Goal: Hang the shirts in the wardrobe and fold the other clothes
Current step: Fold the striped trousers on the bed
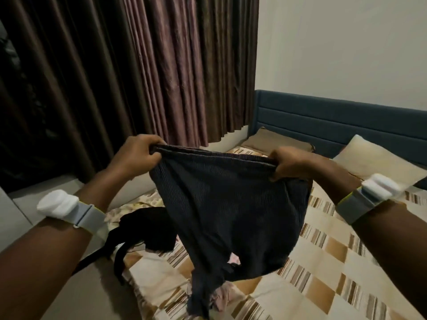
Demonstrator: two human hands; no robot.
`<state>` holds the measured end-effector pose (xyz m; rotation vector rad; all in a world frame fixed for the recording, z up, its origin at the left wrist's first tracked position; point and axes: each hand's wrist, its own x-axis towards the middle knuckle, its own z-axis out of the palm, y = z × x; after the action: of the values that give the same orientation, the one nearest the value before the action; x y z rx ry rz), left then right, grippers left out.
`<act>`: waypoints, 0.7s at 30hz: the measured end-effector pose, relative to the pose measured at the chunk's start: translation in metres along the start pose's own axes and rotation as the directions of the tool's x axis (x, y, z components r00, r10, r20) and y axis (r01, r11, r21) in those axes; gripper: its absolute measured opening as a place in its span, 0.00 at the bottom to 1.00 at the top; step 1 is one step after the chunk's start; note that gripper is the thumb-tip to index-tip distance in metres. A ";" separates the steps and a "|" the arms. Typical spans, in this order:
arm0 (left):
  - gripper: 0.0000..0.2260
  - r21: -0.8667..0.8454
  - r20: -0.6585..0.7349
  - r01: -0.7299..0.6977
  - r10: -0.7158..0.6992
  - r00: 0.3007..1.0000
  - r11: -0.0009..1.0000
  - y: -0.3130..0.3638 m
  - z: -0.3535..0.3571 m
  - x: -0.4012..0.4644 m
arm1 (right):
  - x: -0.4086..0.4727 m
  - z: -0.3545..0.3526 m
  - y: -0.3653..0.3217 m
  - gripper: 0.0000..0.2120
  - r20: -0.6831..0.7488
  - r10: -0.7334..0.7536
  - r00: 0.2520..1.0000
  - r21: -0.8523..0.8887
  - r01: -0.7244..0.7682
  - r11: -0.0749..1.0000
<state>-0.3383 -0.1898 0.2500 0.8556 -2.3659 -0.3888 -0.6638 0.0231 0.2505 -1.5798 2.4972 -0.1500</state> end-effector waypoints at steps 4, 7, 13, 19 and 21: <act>0.08 -0.215 -0.139 0.090 -0.122 0.983 0.972 -0.015 -0.014 0.006 | 0.001 -0.014 0.023 0.03 -0.067 -0.042 0.997 0.300 0.061 0.952; 0.02 -0.595 -0.119 0.155 -0.277 0.953 0.789 -0.022 -0.023 0.017 | -0.009 -0.025 0.029 0.02 -0.248 -0.059 0.967 0.631 0.207 0.747; 0.14 -0.774 -0.101 0.047 -0.197 0.975 0.631 0.010 -0.050 0.040 | -0.013 -0.059 0.032 0.09 -0.566 -0.057 0.822 0.628 0.475 0.616; 0.10 -0.778 0.138 0.123 -0.024 0.990 0.617 0.018 -0.053 0.046 | -0.008 -0.064 0.036 0.20 -0.436 0.183 0.881 0.891 0.394 0.224; 0.25 -0.553 0.386 0.267 -0.042 0.922 0.789 0.010 -0.039 0.038 | -0.010 -0.043 0.042 0.24 -0.208 0.128 0.970 0.888 0.132 0.440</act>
<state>-0.3430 -0.2100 0.3015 0.7095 -2.2488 -1.3860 -0.7058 0.0498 0.2855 -1.0677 1.8725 -1.5010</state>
